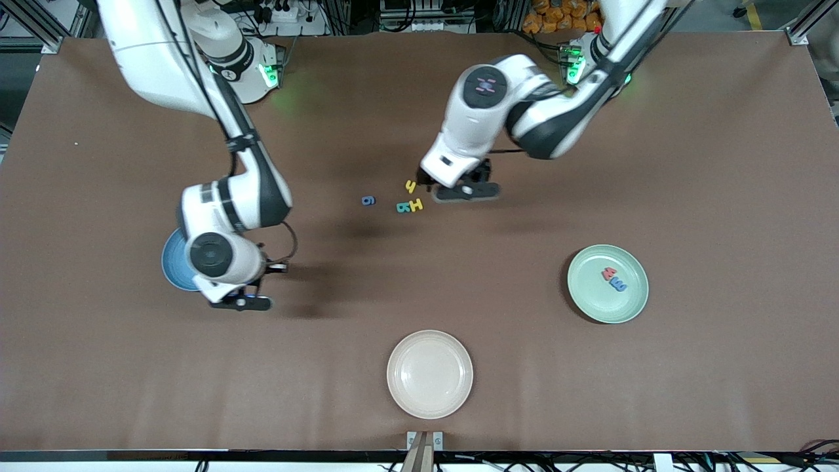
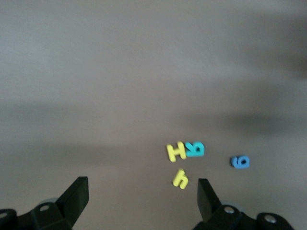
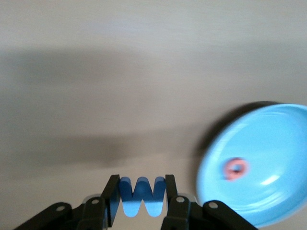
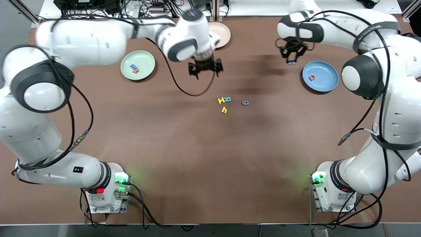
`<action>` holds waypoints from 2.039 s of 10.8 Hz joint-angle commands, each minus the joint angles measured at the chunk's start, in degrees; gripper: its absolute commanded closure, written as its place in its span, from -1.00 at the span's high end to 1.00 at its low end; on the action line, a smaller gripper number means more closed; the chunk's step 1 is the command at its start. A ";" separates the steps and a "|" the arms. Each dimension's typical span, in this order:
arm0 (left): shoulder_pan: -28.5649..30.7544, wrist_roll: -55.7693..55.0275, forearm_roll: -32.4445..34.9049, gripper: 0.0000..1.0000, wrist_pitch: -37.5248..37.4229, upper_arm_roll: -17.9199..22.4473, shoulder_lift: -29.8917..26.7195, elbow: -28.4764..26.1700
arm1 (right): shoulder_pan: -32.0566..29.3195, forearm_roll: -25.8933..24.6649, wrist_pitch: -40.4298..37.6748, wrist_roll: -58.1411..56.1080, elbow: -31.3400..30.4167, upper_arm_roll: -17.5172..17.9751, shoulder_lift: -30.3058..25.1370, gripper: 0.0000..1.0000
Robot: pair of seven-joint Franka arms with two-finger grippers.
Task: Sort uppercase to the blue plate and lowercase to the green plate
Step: 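Place the blue W on the blue plate with the right gripper, then grasp the yellow h with the left gripper while the right gripper returns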
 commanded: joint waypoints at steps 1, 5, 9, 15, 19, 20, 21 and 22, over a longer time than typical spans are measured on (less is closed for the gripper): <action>-3.81 -1.28 7.54 1.00 1.60 0.39 6.35 3.43 | -1.18 -0.54 -0.25 -13.70 -6.70 -5.79 -4.06 -0.44; -10.84 -1.28 14.66 0.42 4.43 3.01 13.64 7.20 | -4.25 -0.45 5.18 -28.26 -12.50 -10.48 -3.71 -0.29; -16.93 -1.02 15.39 0.42 4.51 7.86 16.56 8.80 | -4.17 0.25 7.31 -28.18 -13.22 -10.22 -3.62 0.51; -17.63 -1.28 17.76 0.41 4.60 8.03 19.46 8.62 | -1.81 7.37 7.49 -26.00 -11.99 -5.39 -6.60 0.52; -18.07 -1.37 17.76 0.36 4.60 8.82 19.55 8.44 | 1.27 7.46 9.59 -24.31 -12.25 -4.25 -8.63 0.52; -18.07 -1.37 17.76 0.35 4.60 8.82 19.72 8.44 | 3.02 7.46 9.60 -24.14 -12.86 -4.24 -9.85 0.52; -18.24 -1.37 17.76 0.29 4.60 8.82 19.99 8.44 | 4.69 7.46 9.60 -21.79 -14.00 -4.24 -10.90 0.52; -18.42 -1.37 17.67 0.29 4.60 8.82 20.08 8.44 | 6.36 7.37 10.29 -18.89 -15.14 -4.07 -11.70 0.59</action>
